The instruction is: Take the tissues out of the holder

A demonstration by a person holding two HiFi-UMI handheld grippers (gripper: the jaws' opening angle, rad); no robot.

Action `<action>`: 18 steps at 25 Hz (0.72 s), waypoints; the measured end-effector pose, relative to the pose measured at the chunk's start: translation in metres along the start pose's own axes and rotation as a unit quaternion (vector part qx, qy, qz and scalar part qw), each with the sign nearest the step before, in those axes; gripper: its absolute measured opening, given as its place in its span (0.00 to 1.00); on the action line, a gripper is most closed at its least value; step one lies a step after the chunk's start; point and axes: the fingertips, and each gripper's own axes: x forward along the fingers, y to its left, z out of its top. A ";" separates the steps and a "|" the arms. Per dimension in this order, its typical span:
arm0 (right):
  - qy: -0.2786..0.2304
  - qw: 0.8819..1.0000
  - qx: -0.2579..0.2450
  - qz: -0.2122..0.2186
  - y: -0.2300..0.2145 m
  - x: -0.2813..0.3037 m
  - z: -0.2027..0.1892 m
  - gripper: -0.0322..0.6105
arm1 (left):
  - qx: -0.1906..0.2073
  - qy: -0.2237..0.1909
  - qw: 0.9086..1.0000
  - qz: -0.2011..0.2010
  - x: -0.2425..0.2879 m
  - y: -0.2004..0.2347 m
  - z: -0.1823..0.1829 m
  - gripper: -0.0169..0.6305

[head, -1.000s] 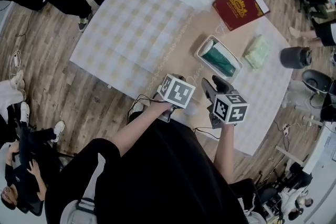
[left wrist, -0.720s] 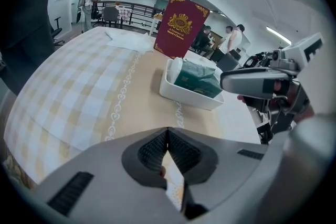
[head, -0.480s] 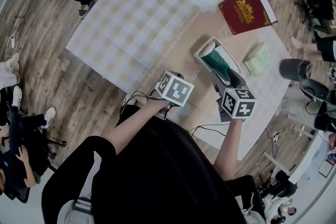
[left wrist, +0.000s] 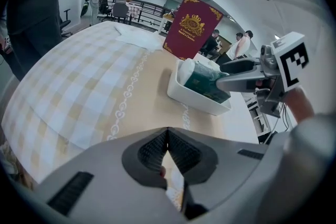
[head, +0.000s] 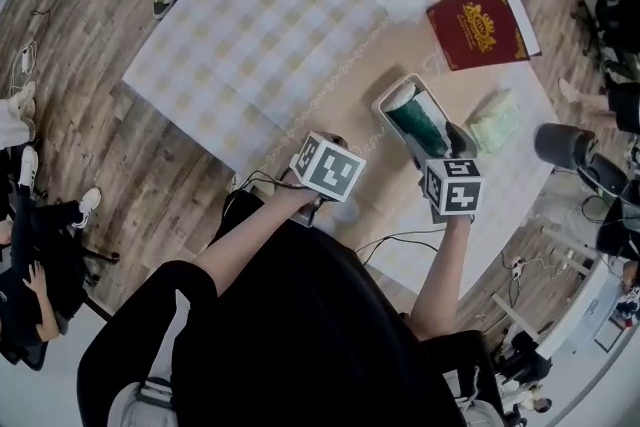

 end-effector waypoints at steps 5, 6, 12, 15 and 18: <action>0.044 0.998 -0.050 0.013 -0.007 0.017 -0.008 0.62 | -0.009 0.008 1.000 0.005 0.003 0.006 -0.007 0.04; 0.057 0.997 -0.057 0.020 -0.006 0.020 -0.009 0.62 | -0.010 0.009 1.000 0.006 0.003 0.007 -0.008 0.04; 0.090 0.992 -0.079 0.029 -0.008 0.039 -0.015 0.62 | -0.021 0.008 1.000 0.012 0.005 0.016 -0.004 0.04; 0.096 0.991 -0.084 0.030 -0.010 0.045 -0.017 0.62 | -0.026 0.006 1.000 0.012 0.006 0.017 -0.002 0.04; 0.103 0.990 -0.094 0.034 -0.008 0.049 -0.020 0.62 | -0.030 0.010 0.999 0.013 0.006 0.018 -0.005 0.04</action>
